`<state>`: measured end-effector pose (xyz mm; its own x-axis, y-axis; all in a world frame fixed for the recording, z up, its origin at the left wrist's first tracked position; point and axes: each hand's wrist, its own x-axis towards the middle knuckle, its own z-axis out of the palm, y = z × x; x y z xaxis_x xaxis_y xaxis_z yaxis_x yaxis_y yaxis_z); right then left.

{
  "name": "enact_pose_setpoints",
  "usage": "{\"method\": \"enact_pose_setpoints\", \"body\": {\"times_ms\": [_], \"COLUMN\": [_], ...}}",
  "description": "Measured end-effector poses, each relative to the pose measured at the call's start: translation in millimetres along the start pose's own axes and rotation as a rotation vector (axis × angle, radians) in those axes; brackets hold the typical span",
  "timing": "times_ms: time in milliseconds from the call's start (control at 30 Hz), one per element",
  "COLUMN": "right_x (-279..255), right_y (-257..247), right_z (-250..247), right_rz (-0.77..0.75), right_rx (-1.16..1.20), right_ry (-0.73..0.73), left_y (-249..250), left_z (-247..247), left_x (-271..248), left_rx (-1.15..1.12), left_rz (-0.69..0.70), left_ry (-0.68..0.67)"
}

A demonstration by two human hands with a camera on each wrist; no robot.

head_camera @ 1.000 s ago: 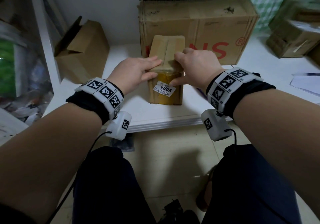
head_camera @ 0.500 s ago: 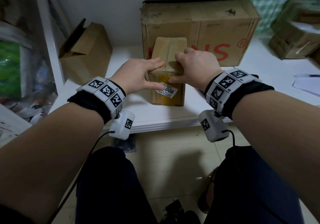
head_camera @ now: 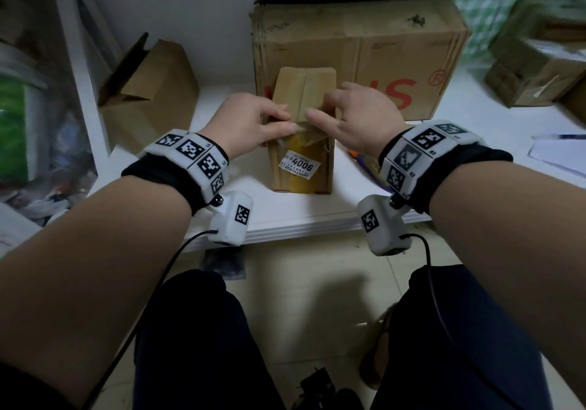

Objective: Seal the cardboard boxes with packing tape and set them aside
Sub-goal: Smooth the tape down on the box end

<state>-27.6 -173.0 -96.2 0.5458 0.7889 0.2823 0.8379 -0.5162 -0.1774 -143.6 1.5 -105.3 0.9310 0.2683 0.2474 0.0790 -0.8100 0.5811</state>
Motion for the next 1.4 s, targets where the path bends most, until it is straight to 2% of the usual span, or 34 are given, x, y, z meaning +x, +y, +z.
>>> {"method": "enact_pose_setpoints", "body": {"times_ms": [467,733,1033,1233,1400], "right_x": [5,0,0,1,1], "right_y": [-5,-3,-2,-3,1], "right_z": [1,0,3,4,-3], "right_rz": [0.012,-0.004,0.018,0.013,0.016], "right_rx": [-0.150,-0.149,-0.100,-0.071,-0.035], "right_ry": [-0.067,-0.117,-0.094,-0.114,-0.130], "left_y": [-6,3,1,-1,-3], "left_z": [6,4,20,15,3], "left_x": [-4,-8,-6,-8,-6], "left_rx": [0.074,0.122,0.133,0.142,0.093], "left_rz": [0.081,0.057,0.025,0.062,0.043], "left_ry": [0.028,0.031,0.157,0.085,-0.045]}}
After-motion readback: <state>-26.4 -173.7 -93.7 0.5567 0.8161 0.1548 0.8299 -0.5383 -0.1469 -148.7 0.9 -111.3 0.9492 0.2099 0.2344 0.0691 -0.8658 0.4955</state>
